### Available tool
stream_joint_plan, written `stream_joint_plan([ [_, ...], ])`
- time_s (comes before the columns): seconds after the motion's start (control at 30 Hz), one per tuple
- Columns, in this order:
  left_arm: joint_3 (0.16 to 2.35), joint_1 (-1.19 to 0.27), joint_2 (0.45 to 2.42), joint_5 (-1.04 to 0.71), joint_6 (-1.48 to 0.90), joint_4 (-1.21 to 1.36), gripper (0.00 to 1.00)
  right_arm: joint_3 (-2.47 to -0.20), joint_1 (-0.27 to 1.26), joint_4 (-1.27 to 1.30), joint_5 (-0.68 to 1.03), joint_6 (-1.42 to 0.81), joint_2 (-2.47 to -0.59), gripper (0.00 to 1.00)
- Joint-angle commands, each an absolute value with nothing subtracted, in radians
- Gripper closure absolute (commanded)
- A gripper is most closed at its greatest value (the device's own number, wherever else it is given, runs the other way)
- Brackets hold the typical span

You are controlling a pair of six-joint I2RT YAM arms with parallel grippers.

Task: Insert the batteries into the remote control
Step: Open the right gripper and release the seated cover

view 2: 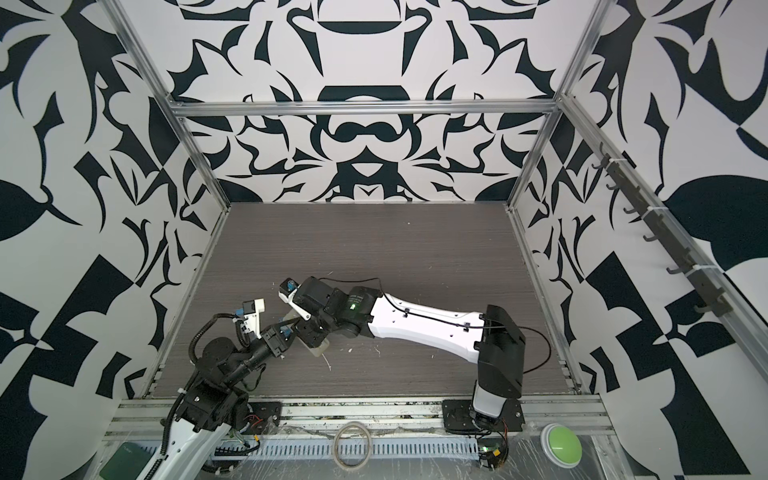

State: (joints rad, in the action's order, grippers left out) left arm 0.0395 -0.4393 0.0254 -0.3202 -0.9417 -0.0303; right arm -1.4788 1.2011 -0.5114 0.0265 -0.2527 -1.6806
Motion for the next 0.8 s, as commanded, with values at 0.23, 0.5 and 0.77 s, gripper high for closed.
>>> stream_joint_plan([
  [0.23, 0.023, -0.444, 0.015, -0.359, -0.95, -0.044, 1.0, -1.38, 1.203, -0.493, 0.016, -0.262, -1.563, 0.44],
  [0.5, 0.025, -0.444, 0.023, -0.38, -0.962, -0.022, 1.0, -1.314, 1.198, -0.5, 0.015, -0.258, -1.533, 0.46],
  [0.77, 0.028, -0.443, 0.021, -0.386, -0.975, -0.009, 1.0, -1.28, 1.19, -0.5, 0.012, -0.267, -1.537, 0.49],
])
